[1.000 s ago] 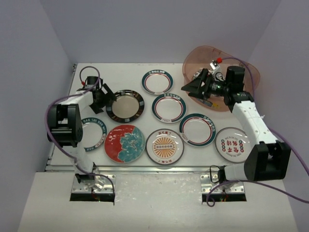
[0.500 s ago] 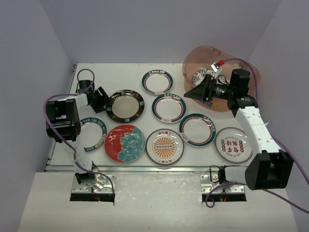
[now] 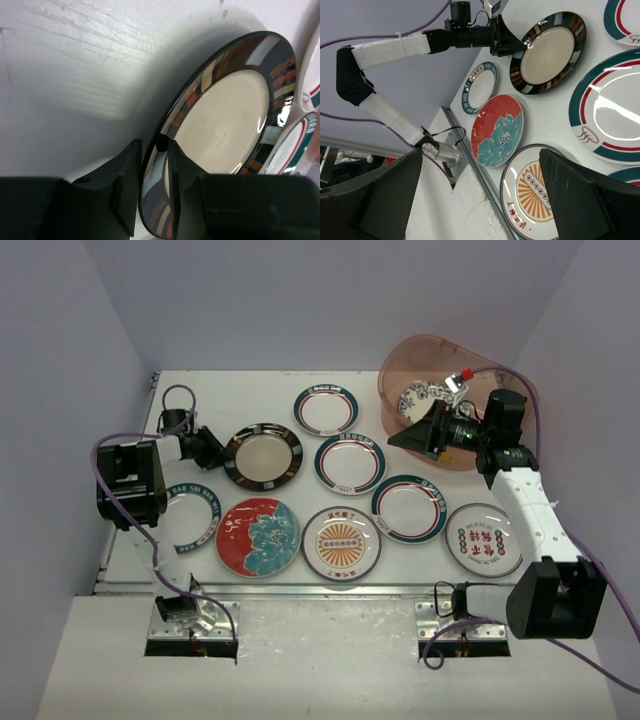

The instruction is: Place the plates into the plastic bin on the countertop

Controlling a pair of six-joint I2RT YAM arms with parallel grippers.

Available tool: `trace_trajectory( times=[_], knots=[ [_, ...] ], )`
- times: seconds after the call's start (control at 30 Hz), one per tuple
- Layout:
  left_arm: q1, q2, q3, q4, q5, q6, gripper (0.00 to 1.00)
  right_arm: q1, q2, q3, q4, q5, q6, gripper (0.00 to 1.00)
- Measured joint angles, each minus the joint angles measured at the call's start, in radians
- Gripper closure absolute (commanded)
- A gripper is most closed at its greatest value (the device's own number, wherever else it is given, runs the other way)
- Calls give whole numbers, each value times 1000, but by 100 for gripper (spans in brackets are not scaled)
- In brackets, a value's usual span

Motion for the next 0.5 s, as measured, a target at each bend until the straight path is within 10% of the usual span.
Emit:
trace_trajectory(
  times=[0.5],
  knots=[
    [81,-100,-354,588,285,-347,100,-4,99,-106,362,-110,255,1]
  ],
)
